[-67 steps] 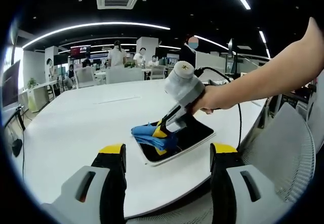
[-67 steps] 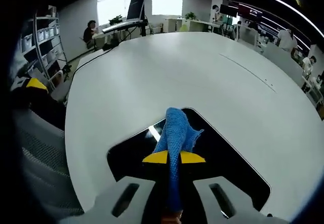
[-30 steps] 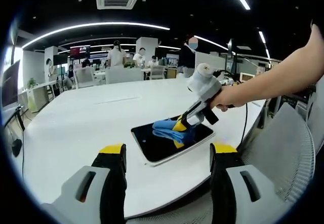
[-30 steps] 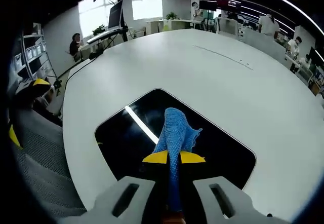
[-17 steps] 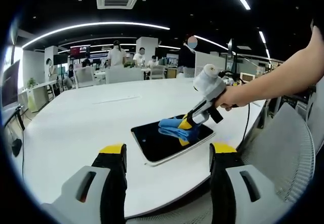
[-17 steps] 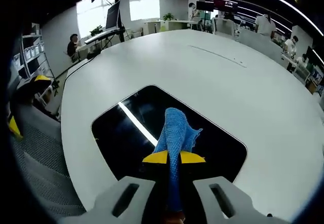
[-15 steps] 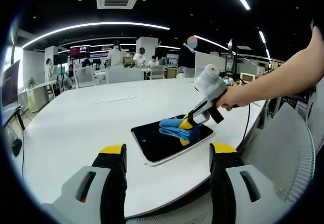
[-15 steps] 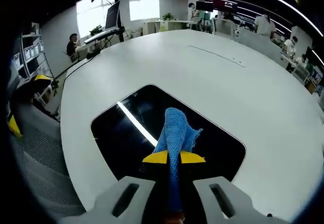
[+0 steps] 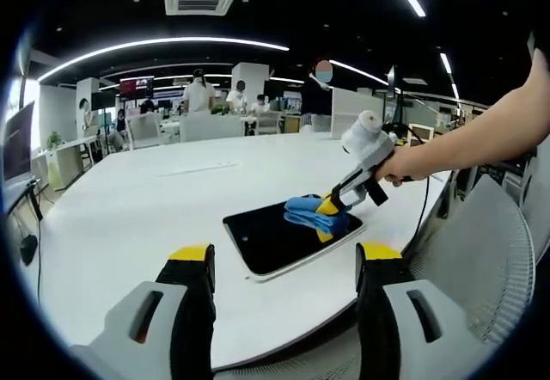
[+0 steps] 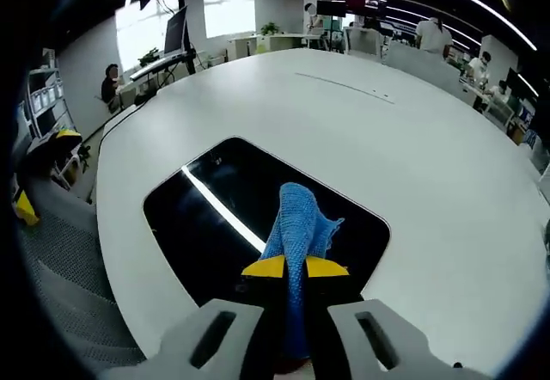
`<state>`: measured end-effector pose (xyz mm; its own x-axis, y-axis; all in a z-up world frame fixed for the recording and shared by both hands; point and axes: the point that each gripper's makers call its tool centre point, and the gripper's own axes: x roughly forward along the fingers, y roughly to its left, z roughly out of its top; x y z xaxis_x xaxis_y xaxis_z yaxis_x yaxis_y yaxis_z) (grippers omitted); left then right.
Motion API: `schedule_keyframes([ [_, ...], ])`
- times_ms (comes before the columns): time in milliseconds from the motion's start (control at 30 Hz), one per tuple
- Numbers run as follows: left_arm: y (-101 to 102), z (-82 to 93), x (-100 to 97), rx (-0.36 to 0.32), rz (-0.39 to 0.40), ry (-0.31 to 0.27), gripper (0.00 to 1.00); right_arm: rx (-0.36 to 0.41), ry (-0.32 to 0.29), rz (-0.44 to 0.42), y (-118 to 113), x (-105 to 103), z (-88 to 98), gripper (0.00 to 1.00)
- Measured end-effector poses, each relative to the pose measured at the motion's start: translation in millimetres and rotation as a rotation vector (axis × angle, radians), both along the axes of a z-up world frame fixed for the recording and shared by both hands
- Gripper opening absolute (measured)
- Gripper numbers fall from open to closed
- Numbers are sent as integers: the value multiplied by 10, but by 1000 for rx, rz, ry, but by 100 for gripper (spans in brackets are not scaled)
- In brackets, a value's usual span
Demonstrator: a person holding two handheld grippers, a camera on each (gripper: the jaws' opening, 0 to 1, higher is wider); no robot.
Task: Wipe the mirror surface with the cleaning cloth until all visible marks leave the cleaned area.
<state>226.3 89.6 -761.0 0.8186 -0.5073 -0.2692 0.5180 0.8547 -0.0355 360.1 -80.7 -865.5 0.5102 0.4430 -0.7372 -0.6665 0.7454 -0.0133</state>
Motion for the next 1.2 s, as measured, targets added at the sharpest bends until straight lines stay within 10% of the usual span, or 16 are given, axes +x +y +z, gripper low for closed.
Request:
schedule_keyframes([
  [1200, 17, -7, 10, 9, 6, 3, 68, -26, -4, -113, -435, -11, -3, 0],
])
